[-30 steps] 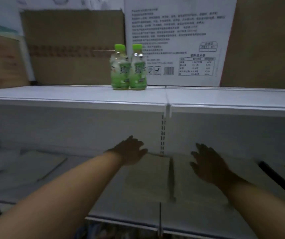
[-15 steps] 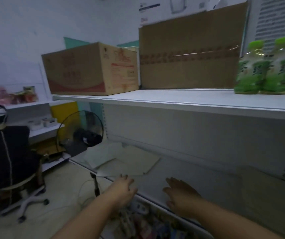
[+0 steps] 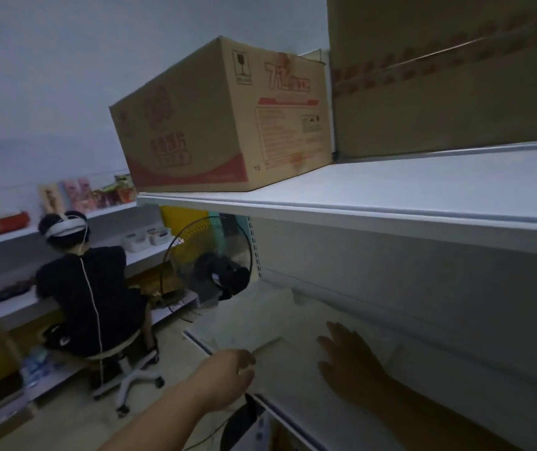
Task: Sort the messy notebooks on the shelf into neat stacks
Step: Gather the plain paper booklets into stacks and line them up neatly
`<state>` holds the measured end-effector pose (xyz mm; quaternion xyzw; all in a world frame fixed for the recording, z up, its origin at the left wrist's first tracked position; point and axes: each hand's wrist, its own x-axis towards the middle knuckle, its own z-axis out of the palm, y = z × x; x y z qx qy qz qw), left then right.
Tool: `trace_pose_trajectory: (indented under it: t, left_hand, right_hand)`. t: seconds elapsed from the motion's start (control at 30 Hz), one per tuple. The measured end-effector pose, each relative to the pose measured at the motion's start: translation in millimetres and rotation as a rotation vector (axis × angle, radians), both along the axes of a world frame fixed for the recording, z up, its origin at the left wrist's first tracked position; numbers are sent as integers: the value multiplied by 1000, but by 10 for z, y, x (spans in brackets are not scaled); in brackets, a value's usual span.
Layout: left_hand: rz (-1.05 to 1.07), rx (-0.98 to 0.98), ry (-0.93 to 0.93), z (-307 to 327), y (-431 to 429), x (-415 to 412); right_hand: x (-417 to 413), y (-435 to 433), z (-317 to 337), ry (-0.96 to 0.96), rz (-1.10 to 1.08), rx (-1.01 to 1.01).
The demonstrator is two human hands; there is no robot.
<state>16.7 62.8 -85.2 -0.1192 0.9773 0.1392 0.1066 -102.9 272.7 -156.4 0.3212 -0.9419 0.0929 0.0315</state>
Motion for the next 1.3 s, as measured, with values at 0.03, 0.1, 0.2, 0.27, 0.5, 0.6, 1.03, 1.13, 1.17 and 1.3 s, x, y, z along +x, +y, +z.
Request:
trace_pose_trajectory:
  t: [0.03, 0.1, 0.2, 0.27, 0.5, 0.6, 1.03, 1.13, 1.17, 1.3]
  left_hand:
    - [-2, 6, 16, -18, -47, -50]
    - [15, 39, 44, -99, -150, -136]
    - [50, 59, 134, -240, -356, -296]
    - [108, -5, 215, -283, -544, -447]
    - [180, -59, 96, -473, -1164, -1138]
    - [114, -65, 38, -380, -1290, -1289]
    - [63, 1115, -19, -610, -1326, -1375]
    - [45, 1096, -7, -624, -1371, -1396]
    - [37, 1091, -16, -623, -1383, -1406]
    - [-4, 1082, -41, -622, -1384, -1479]
  right_hand:
    - [-118, -62, -130, -4, -17, -25]
    - [-155, -117, -142, -150, -47, -64]
    - [-243, -139, -217, -135, -88, -84]
    - [-284, -126, -254, -81, -99, -149]
    - [-276, -123, -266, -127, -143, -90]
    - [-291, -101, -314, 23, -160, -226]
    - [69, -352, -147, 307, -281, -72]
    - [186, -439, -120, 258, -320, -106]
    - [229, -452, -102, 243, -369, -158]
    - [330, -457, -48, 277, -544, -627]
